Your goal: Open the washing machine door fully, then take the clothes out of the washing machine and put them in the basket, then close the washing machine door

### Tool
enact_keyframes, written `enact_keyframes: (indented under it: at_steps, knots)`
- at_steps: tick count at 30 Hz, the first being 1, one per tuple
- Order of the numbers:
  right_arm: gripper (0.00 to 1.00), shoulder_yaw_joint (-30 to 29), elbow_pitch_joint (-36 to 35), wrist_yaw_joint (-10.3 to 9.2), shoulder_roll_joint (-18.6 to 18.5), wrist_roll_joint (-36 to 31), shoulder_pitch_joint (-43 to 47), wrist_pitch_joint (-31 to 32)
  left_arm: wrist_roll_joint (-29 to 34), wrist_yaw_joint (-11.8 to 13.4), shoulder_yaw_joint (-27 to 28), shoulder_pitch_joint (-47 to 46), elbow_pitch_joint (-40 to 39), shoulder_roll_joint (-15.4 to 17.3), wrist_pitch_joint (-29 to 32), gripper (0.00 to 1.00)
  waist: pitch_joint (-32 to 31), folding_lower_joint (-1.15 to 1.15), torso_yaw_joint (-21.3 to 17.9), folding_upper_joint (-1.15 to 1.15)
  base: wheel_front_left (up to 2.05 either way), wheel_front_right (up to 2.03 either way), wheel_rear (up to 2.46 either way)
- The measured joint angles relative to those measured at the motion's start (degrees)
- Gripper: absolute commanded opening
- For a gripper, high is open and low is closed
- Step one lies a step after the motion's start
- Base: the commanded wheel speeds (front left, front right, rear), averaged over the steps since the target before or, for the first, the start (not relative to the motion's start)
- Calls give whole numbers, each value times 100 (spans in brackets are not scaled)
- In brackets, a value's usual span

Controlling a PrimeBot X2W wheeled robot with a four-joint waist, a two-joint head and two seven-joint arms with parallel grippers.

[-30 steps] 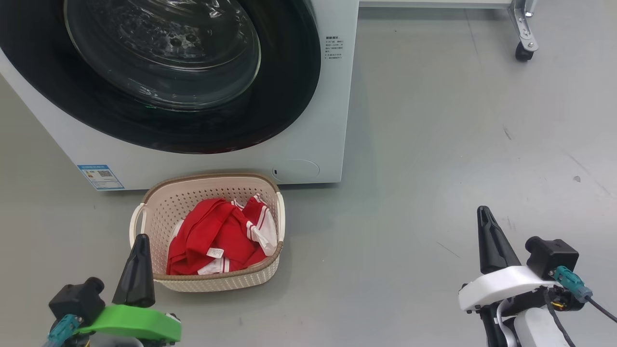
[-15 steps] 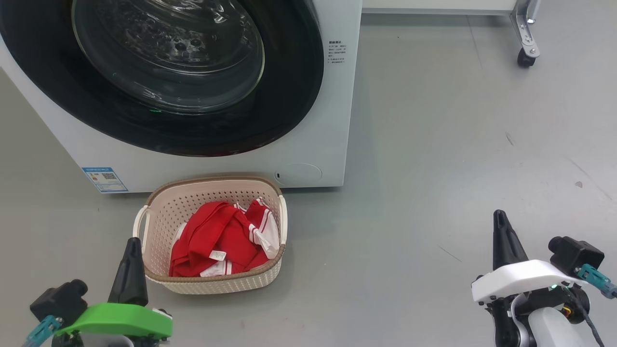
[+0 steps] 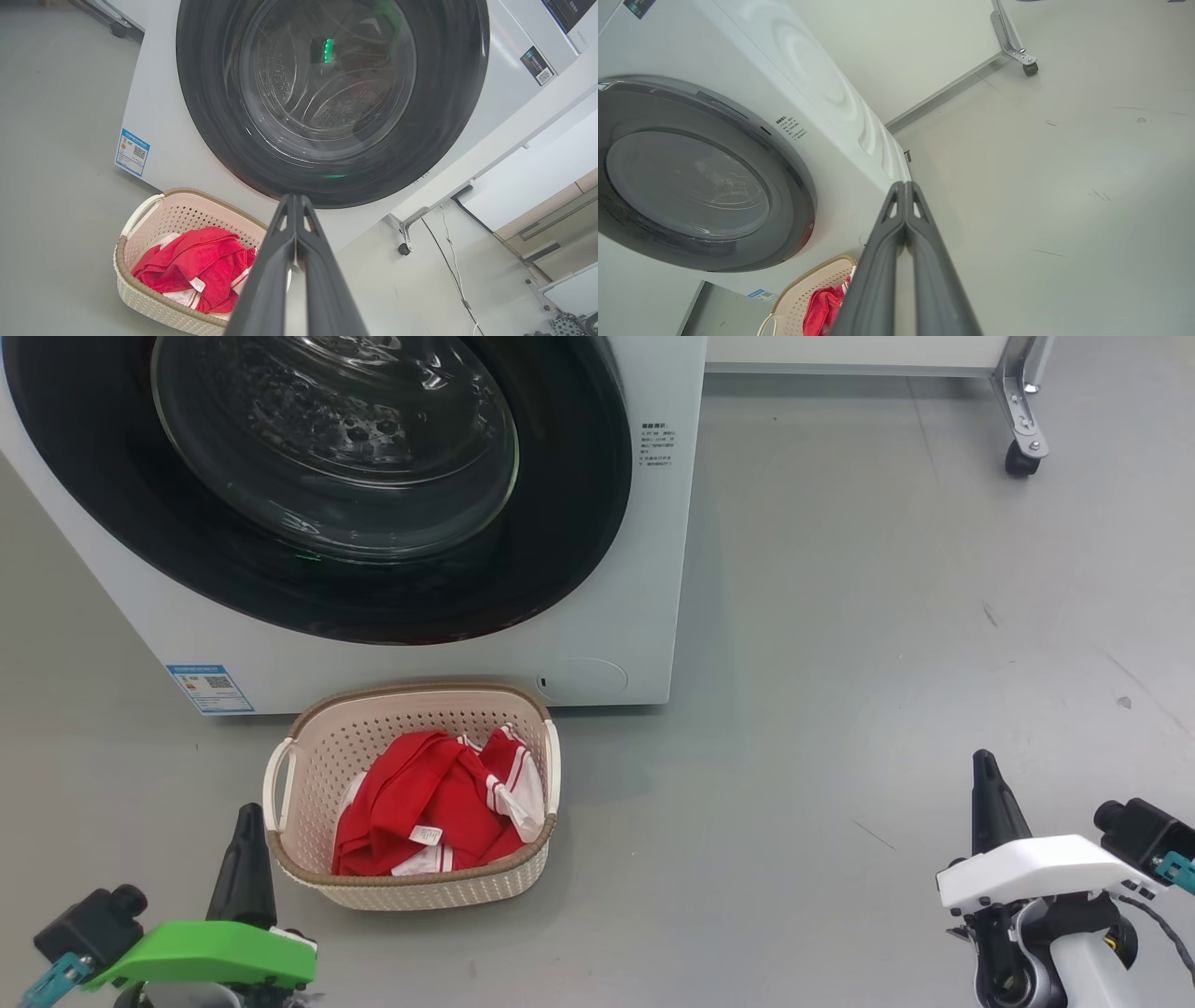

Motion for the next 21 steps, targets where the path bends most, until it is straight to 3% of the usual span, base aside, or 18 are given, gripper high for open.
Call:
enact_keyframes:
  at_steps: [21]
  knots:
    - [0,-350,4,92,7,1624,-2,452,-1499,0,142,-5,44,49,417,0,-108,0,56,0,0,0,0]
